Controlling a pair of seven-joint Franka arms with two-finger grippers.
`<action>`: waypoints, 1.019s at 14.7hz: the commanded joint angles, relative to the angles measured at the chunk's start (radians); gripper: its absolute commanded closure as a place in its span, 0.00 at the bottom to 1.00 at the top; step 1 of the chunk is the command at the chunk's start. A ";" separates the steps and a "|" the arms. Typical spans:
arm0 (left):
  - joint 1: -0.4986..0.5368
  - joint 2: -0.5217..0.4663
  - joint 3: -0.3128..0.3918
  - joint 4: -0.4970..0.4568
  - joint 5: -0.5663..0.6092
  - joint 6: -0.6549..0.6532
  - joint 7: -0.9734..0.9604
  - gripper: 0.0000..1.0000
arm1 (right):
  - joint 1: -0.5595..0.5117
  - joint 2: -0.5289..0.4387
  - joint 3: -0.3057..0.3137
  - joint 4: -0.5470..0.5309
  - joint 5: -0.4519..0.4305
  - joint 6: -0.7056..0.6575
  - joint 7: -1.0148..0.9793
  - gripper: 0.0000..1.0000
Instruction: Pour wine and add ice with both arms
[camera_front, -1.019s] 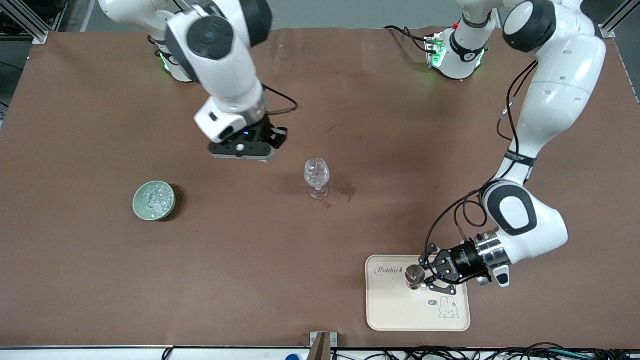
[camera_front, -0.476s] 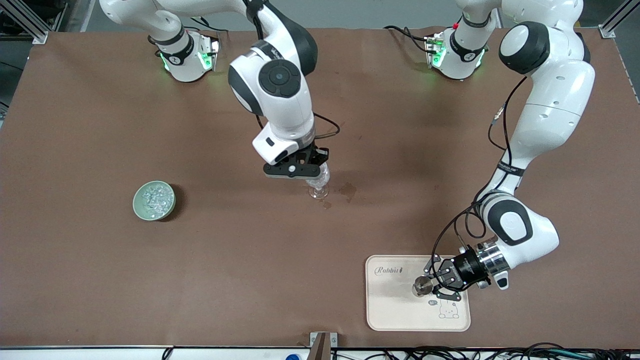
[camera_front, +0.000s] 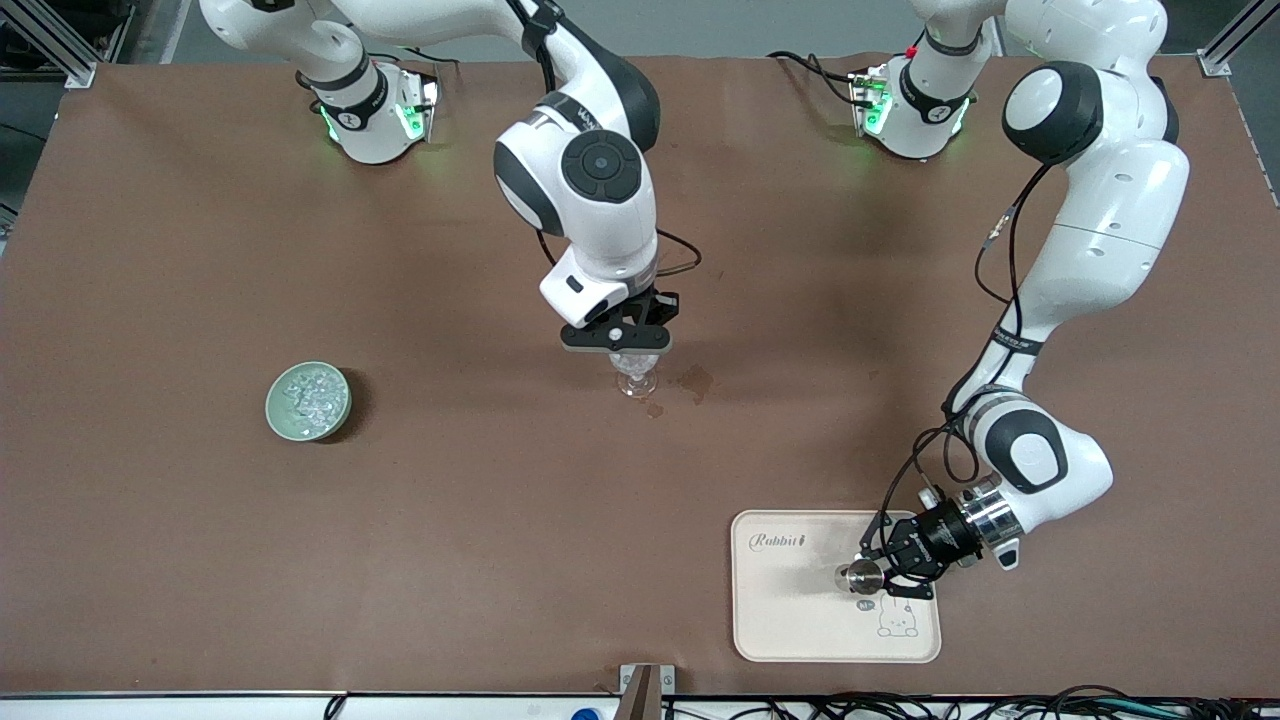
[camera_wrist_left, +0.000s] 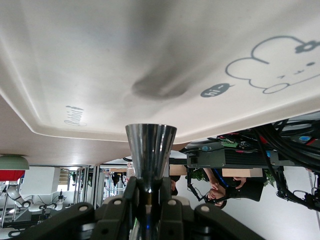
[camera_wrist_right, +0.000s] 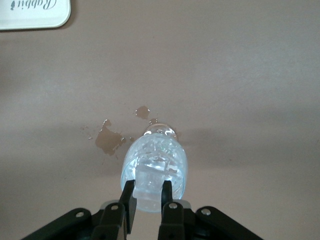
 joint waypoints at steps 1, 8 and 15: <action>0.013 0.021 -0.003 0.002 -0.027 -0.014 0.037 0.95 | 0.016 0.011 -0.011 0.016 -0.009 -0.007 0.019 1.00; 0.035 0.033 -0.003 -0.001 -0.027 -0.035 0.043 0.73 | 0.031 0.029 -0.011 0.015 -0.014 -0.007 0.012 0.98; 0.042 -0.026 0.022 -0.027 0.045 -0.063 0.030 0.00 | 0.029 0.036 -0.011 0.013 -0.031 -0.007 0.007 0.58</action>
